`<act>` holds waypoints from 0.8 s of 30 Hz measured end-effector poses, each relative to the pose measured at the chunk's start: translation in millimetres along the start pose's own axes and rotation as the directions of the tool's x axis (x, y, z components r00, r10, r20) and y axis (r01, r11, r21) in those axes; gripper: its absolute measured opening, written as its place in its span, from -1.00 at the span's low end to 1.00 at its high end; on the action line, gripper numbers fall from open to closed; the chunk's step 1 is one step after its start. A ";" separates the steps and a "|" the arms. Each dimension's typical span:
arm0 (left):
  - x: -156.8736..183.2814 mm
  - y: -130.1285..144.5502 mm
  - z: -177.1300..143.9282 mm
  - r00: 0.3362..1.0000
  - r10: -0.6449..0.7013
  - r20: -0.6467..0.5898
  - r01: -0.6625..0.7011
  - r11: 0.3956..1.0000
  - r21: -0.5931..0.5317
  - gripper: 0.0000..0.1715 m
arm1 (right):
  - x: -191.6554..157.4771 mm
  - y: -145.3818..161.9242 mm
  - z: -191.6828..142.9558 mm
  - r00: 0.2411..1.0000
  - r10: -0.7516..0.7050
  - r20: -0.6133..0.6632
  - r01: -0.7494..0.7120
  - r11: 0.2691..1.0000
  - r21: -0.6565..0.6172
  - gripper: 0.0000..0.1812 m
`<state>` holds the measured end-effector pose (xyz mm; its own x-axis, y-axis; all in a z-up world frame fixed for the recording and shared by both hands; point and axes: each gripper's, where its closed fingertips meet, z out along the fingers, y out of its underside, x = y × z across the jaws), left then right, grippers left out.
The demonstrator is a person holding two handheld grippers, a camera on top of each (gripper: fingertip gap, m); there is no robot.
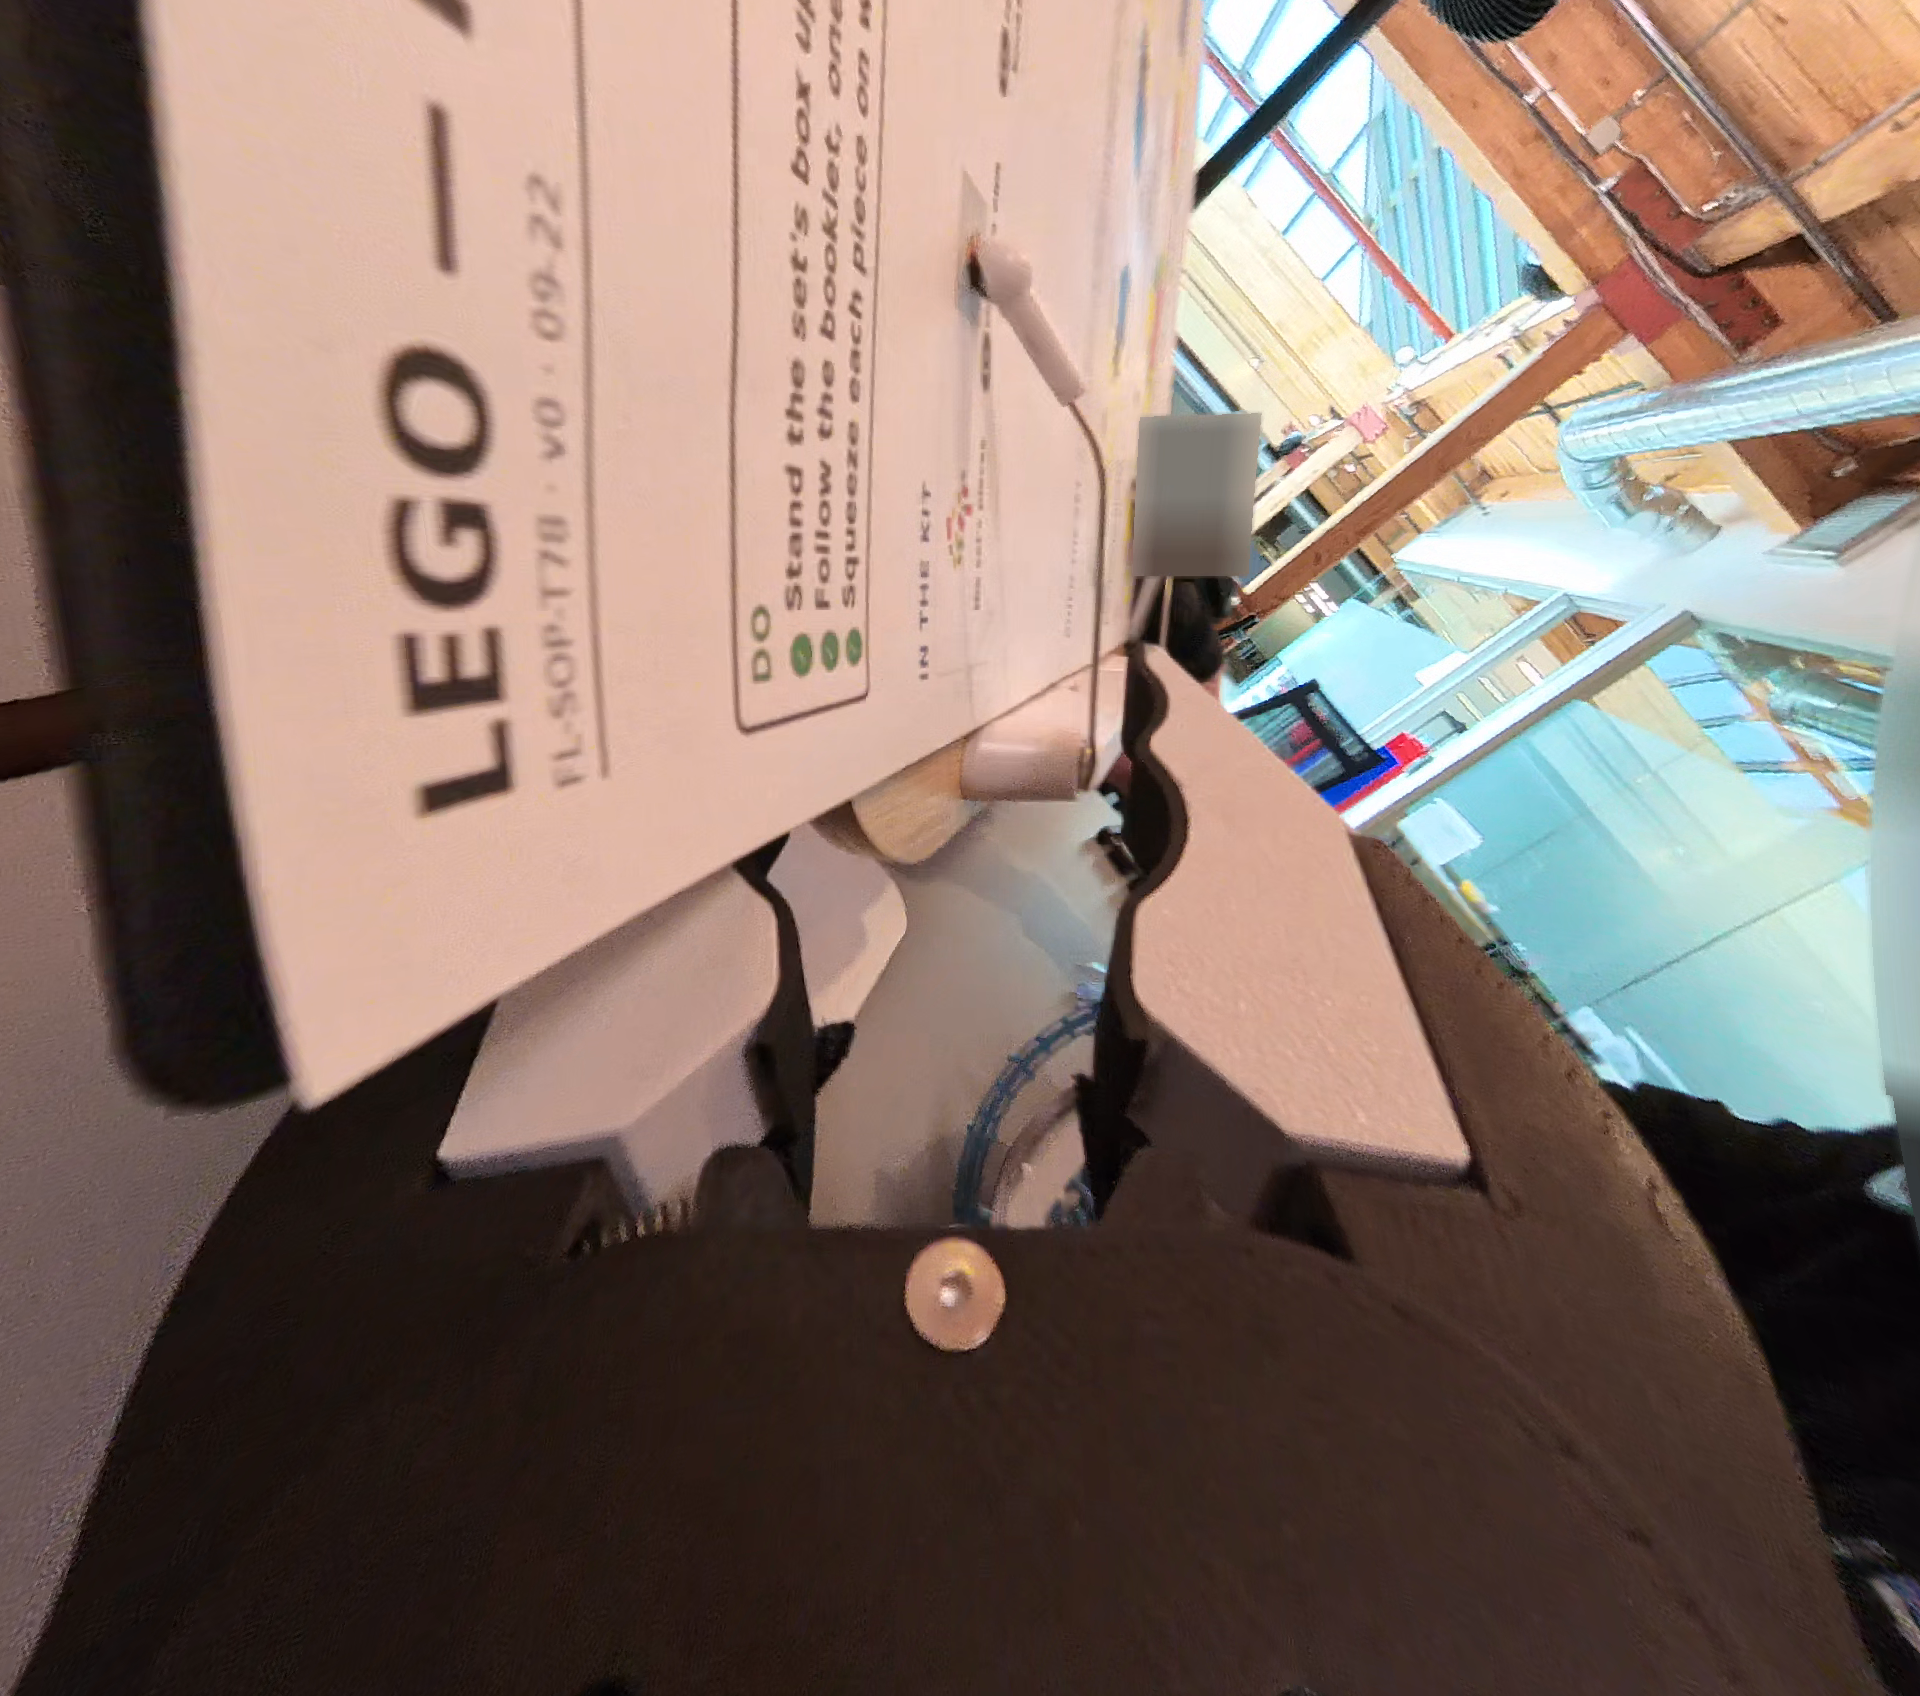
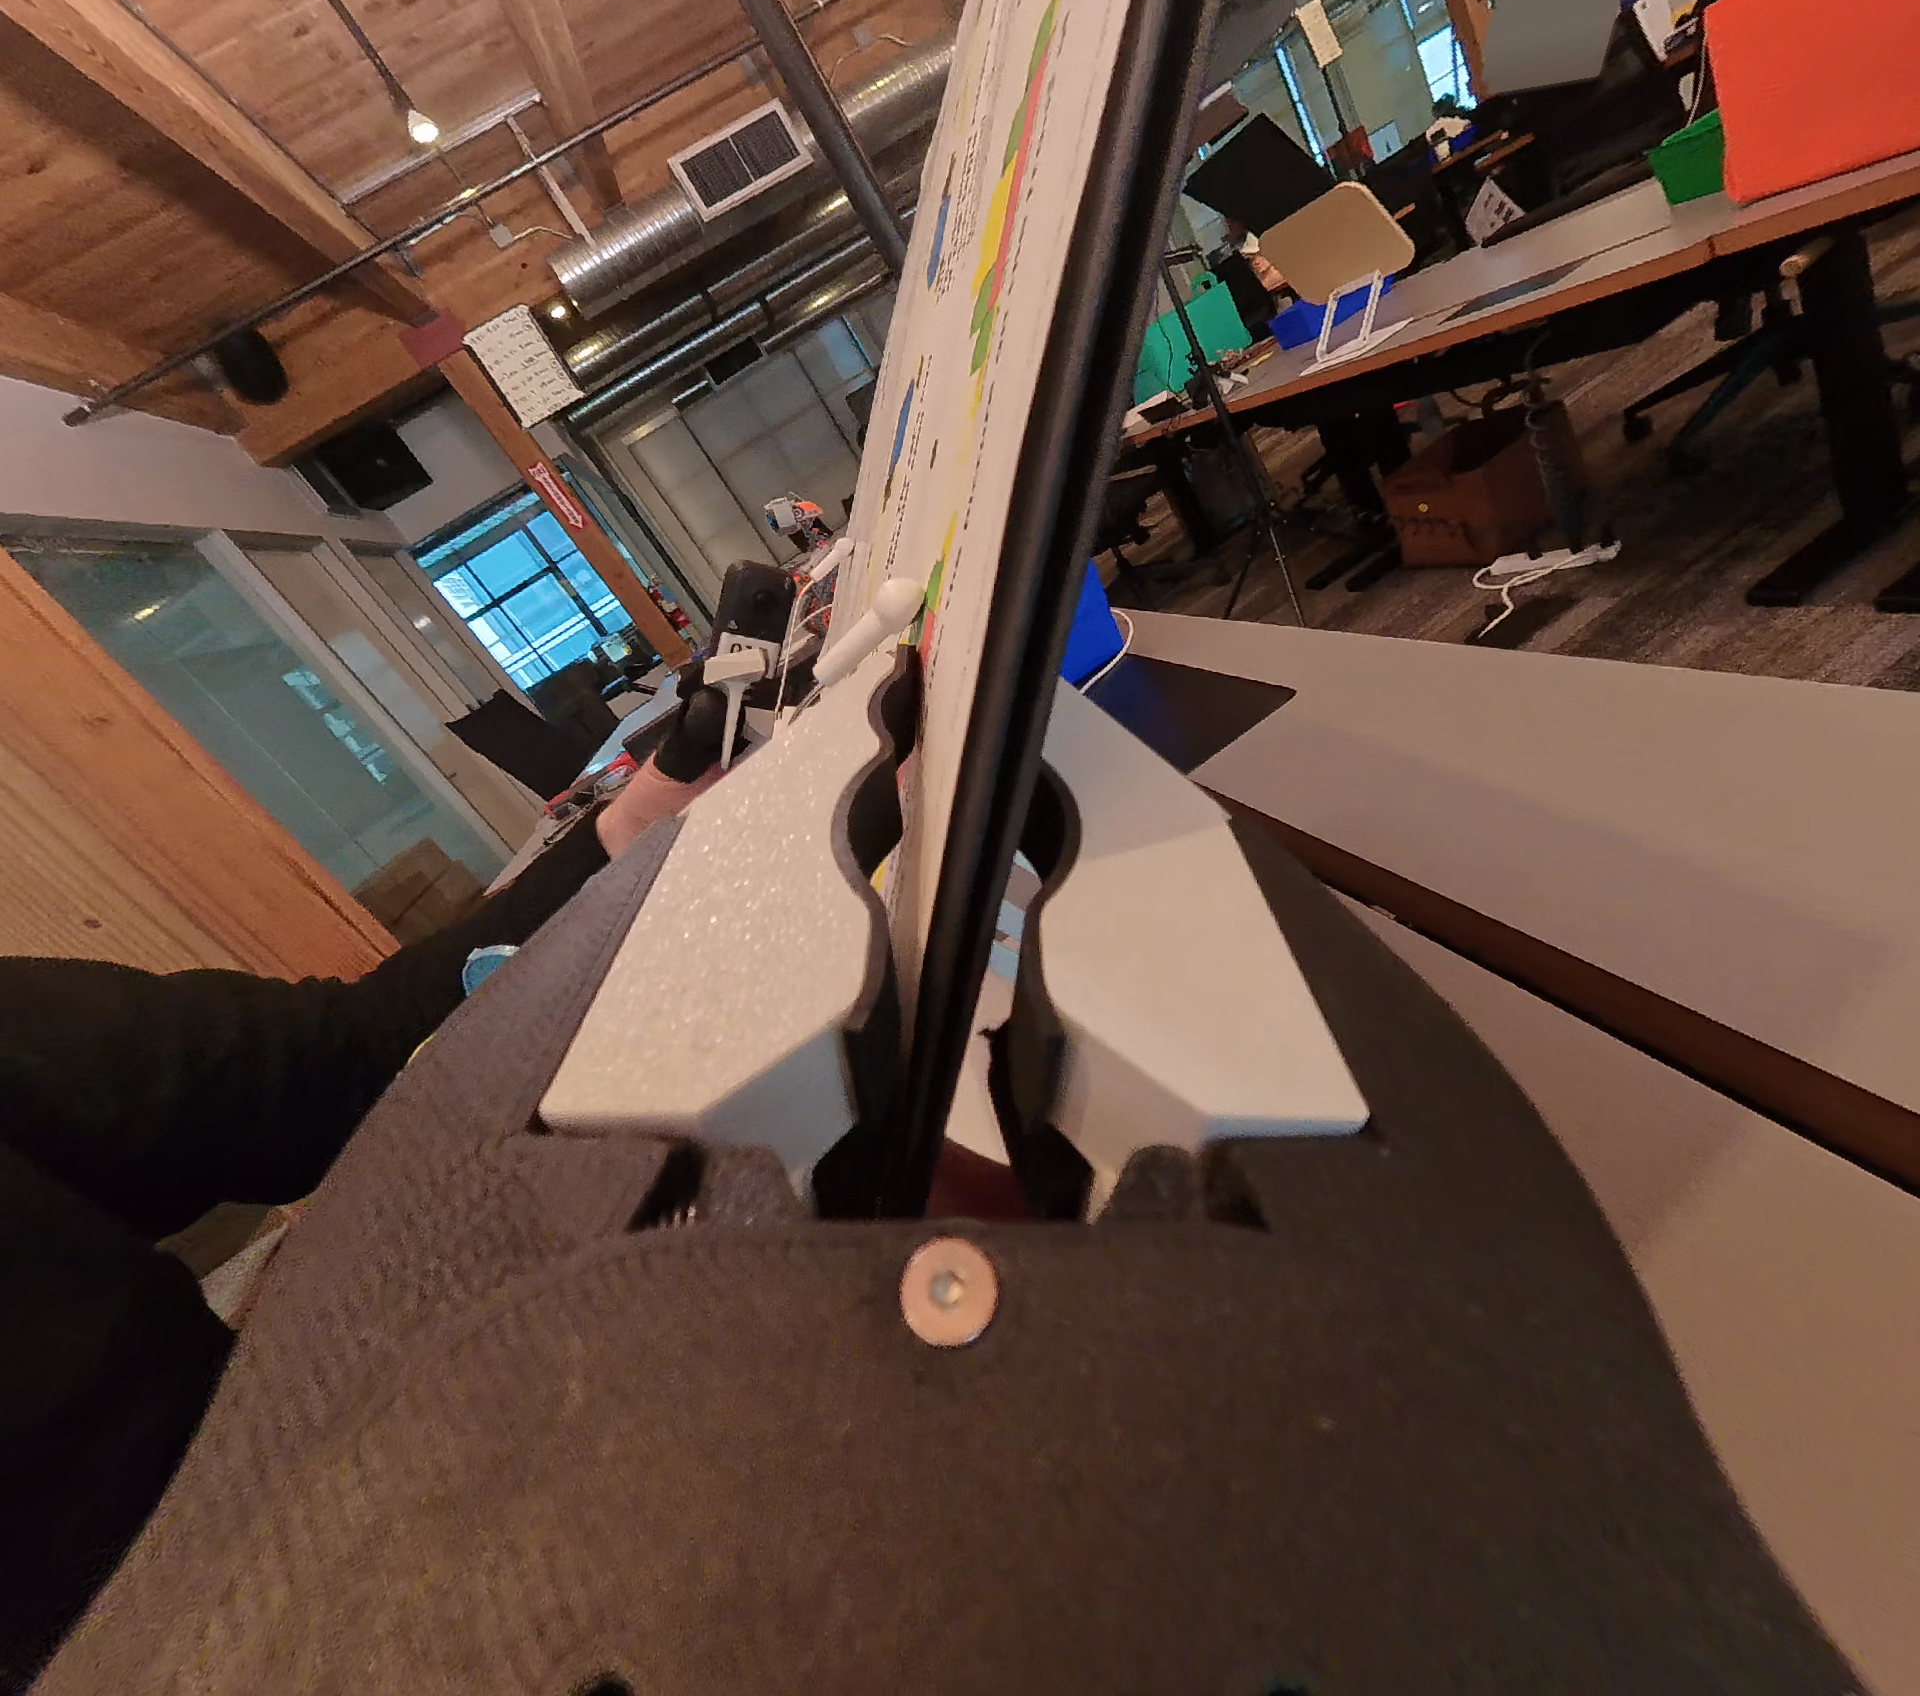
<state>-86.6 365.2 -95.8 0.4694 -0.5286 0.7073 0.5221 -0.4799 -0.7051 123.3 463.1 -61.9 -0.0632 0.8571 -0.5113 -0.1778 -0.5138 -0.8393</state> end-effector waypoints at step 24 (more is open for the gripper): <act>-66.0 -67.3 120.1 0.990 -0.045 -0.135 0.027 0.991 -0.133 0.08 | -84.0 54.1 1.5 0.921 -0.088 -0.379 0.124 0.990 0.072 -0.81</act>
<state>-67.2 516.5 -88.9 0.3449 -0.5966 0.7247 0.4349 -0.5826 -0.6866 117.5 363.4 -64.0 0.3294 0.8205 -0.4672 -0.2545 -0.3993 -0.8808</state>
